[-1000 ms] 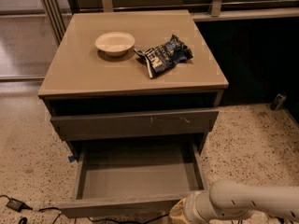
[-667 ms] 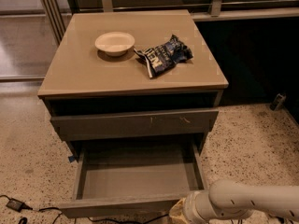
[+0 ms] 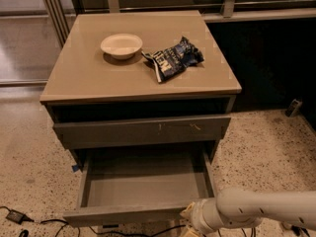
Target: Close middle drawer
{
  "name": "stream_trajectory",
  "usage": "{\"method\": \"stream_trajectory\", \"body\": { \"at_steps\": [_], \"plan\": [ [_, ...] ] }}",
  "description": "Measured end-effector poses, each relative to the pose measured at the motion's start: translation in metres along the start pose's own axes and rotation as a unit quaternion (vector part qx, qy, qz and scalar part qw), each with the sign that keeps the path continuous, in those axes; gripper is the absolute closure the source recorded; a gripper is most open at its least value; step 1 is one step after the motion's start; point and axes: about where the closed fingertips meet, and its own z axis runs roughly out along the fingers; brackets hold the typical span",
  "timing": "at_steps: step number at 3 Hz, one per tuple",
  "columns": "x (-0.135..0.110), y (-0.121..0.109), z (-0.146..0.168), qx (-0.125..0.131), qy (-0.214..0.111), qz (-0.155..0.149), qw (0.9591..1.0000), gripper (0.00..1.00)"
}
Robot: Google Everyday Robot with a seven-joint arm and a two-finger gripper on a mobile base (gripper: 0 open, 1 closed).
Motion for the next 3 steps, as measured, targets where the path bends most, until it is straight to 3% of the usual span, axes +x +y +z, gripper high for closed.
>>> {"method": "stream_trajectory", "body": {
  "at_steps": [1,2,3],
  "plan": [
    [-0.001,-0.001,0.001,0.0,0.0,-0.003,1.0,0.02],
    [-0.013,-0.027,0.013,0.003,0.001,-0.022,0.9998,0.25],
    [-0.023,-0.067,0.026,0.01,0.011,-0.048,0.9988,0.48]
  ]
}}
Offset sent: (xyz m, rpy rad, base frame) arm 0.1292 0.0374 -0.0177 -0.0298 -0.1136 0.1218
